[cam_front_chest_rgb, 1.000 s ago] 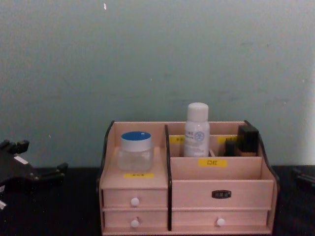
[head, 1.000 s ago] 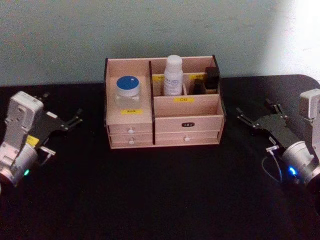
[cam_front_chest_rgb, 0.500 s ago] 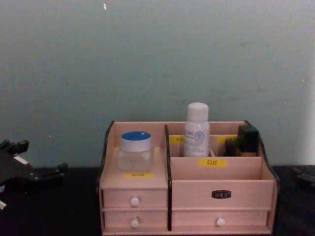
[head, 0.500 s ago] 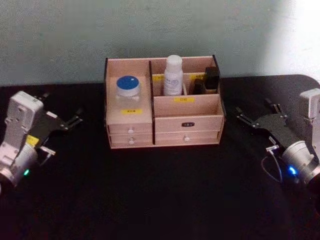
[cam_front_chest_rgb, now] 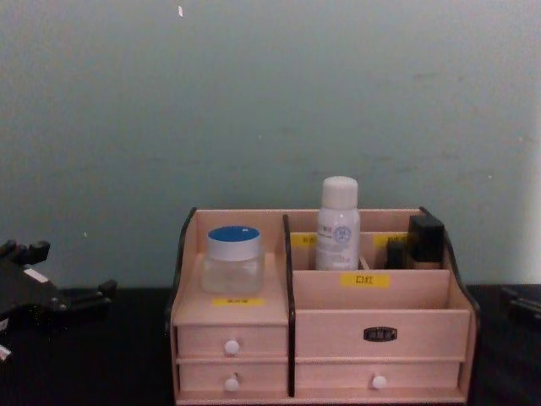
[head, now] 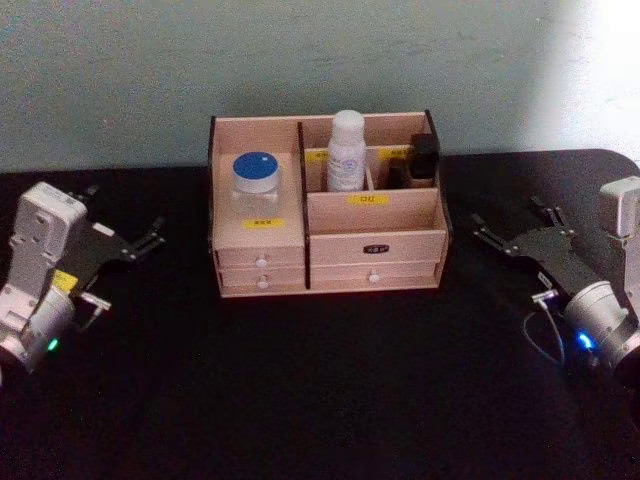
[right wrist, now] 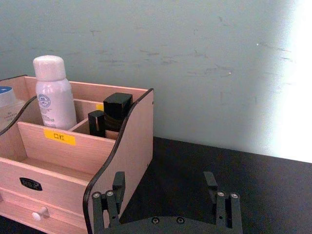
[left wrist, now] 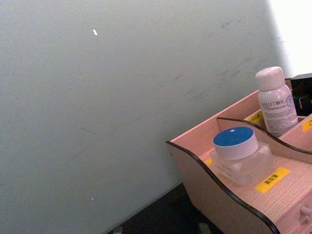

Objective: Pick up the facial cleanser and watermelon frost from the table and place them into the tiered storage box.

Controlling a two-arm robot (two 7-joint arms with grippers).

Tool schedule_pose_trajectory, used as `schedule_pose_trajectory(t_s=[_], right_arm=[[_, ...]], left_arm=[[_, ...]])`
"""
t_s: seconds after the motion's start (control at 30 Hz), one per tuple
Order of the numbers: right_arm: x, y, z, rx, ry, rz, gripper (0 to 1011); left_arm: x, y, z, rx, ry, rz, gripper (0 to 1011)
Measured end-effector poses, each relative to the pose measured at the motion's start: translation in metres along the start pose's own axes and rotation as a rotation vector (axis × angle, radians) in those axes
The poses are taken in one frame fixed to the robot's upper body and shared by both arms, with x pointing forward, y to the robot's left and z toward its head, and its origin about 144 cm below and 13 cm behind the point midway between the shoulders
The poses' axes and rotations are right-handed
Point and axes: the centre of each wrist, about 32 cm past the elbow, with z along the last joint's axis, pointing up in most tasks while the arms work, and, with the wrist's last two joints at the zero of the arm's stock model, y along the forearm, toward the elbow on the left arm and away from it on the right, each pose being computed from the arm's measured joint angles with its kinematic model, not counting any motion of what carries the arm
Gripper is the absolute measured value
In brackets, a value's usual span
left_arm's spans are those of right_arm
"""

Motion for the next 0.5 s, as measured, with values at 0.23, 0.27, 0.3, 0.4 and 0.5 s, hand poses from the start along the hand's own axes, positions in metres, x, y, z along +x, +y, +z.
schedule_pose_trajectory(t_s=[0.23, 0.27, 0.3, 0.4, 0.5], right_arm=[[0.0, 0.0, 0.0, 0.001, 0.0, 0.0, 1002], [0.0, 0.0, 0.0, 0.001, 0.0, 0.0, 1002], [0.0, 0.0, 0.0, 0.001, 0.001, 0.0, 1002], [0.0, 0.0, 0.0, 0.001, 0.001, 0.0, 1003], [0.0, 0.0, 0.0, 0.001, 0.001, 0.0, 1002]], left_arm=[[0.0, 0.0, 0.0, 0.0, 0.0, 0.0, 1001], [0.0, 0.0, 0.0, 0.0, 0.0, 0.0, 1001], [0.0, 0.0, 0.0, 0.0, 0.0, 0.0, 1001], [0.0, 0.0, 0.0, 0.0, 0.0, 0.0, 1001], [0.0, 0.0, 0.0, 0.0, 0.0, 0.0, 1001]])
